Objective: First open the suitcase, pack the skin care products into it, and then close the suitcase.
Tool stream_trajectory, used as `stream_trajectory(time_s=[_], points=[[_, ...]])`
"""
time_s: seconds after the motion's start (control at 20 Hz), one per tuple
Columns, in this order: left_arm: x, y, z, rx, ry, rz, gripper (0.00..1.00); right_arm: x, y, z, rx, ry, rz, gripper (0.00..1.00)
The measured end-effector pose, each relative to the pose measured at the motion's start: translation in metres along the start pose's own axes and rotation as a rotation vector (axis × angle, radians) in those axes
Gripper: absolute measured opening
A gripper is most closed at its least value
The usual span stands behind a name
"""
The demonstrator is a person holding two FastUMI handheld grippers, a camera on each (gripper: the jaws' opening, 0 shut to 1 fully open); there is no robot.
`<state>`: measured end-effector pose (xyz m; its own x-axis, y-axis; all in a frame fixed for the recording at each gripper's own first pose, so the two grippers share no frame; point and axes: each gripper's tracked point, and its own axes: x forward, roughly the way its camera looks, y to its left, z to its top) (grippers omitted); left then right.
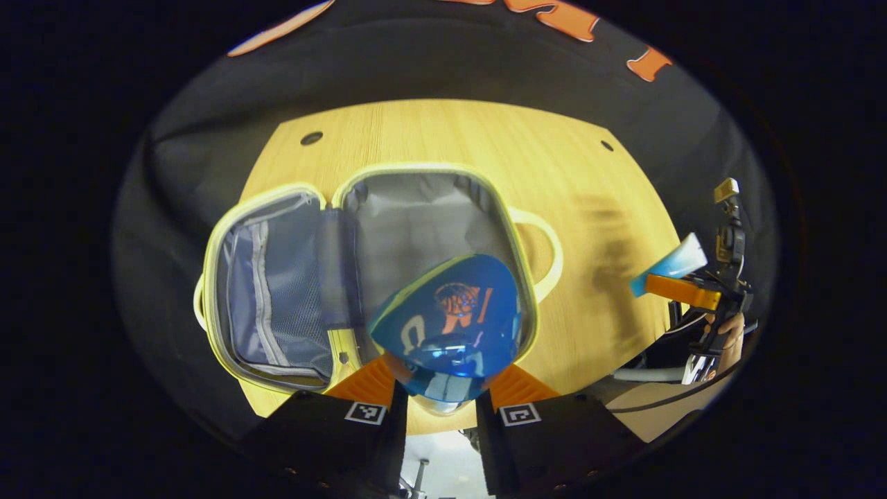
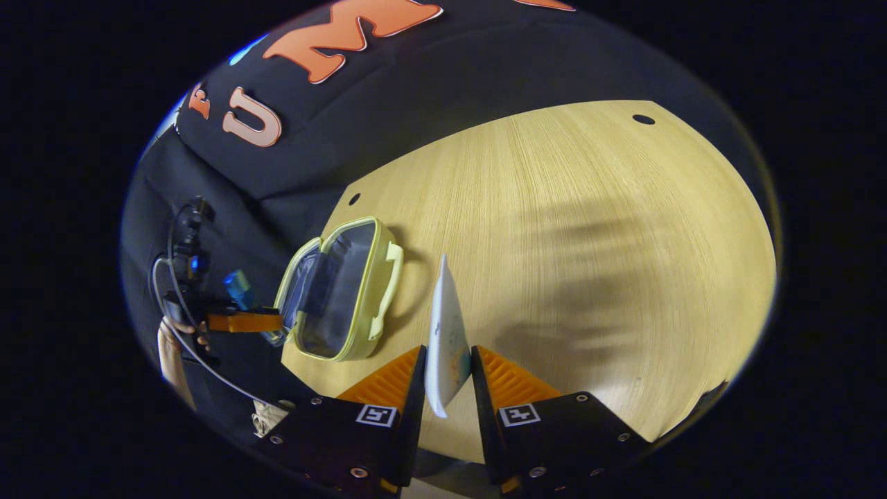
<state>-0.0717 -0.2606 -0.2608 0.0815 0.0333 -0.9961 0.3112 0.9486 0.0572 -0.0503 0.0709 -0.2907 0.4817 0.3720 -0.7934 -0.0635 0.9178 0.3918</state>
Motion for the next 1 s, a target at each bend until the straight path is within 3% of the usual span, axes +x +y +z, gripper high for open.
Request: stream_trajectory(time_s=[0.35,0.65,1.0], points=[[0.065,0.031,0.000,0.014,0.189,0.040,0.45,-0.010,-0.008,-0.023,0.055,0.028,-0.011,0.40],[0.096,0.048,0.008,-0.011,0.230,0.087,0.43,-0.018,-0.017,-0.032,0.092,0.032,-0.035,0.40],[0.117,0.042,0.007,-0.039,0.259,0.071,0.47,-0.026,-0.020,-0.034,0.086,0.037,-0.058,0.40]])
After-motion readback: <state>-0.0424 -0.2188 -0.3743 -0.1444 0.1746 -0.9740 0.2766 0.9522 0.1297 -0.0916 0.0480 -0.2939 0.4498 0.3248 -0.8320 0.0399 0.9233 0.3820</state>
